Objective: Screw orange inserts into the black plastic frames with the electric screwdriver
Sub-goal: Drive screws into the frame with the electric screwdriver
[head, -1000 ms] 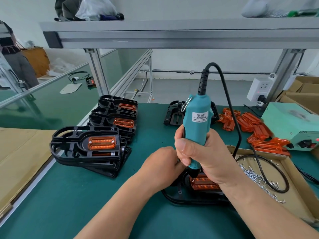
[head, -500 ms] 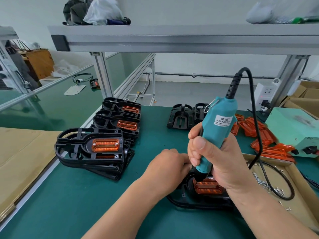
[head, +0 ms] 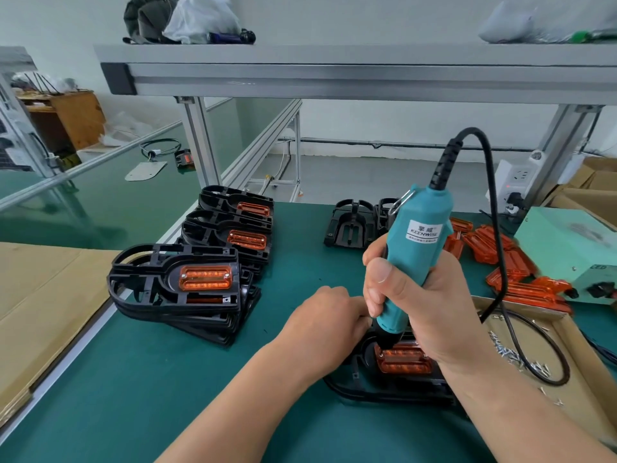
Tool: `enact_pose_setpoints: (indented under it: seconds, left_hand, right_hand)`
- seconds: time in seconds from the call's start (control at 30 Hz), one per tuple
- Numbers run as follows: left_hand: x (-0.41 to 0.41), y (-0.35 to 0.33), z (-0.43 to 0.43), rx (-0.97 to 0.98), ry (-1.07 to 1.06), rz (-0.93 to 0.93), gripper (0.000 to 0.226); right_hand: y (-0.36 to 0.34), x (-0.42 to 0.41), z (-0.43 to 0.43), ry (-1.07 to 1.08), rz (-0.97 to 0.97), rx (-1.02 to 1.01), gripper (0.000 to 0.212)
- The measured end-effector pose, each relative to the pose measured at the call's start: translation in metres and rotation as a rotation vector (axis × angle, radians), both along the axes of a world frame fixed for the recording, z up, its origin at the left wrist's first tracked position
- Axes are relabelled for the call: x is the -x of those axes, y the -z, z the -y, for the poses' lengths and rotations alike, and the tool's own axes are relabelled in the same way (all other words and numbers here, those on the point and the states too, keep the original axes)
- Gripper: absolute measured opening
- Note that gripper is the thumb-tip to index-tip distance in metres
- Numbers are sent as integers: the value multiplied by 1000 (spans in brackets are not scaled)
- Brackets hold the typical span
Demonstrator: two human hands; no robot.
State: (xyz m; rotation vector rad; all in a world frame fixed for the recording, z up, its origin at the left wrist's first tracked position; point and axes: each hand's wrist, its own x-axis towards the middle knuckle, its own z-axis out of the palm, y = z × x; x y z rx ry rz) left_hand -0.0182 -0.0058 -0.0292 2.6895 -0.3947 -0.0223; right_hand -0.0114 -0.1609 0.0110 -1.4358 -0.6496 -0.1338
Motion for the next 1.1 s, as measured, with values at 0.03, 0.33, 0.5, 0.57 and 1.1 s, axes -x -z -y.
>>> enact_pose_setpoints:
  seconds: [0.03,0.33,0.5,0.57,1.1]
  left_hand:
    - [0,0,0,-10,0,0,33]
    - [-2,1,0,-88,22,43,34]
    - [-1,1,2,-136,32,53,25]
    - [-1,2,1,-133,33,58,23]
    - [11,-16,-5,-247,108,133,54]
  right_hand:
    - [0,-1,0,-7,-2,-9,38]
    - [-1,-5,3,-170,-81,-131,43]
    - [-3,-3,-1,-12,-8,-91,24]
    - [-7,0,-5,61,7,-92,26]
    - [-2,-35,68,356,-303,-639,21]
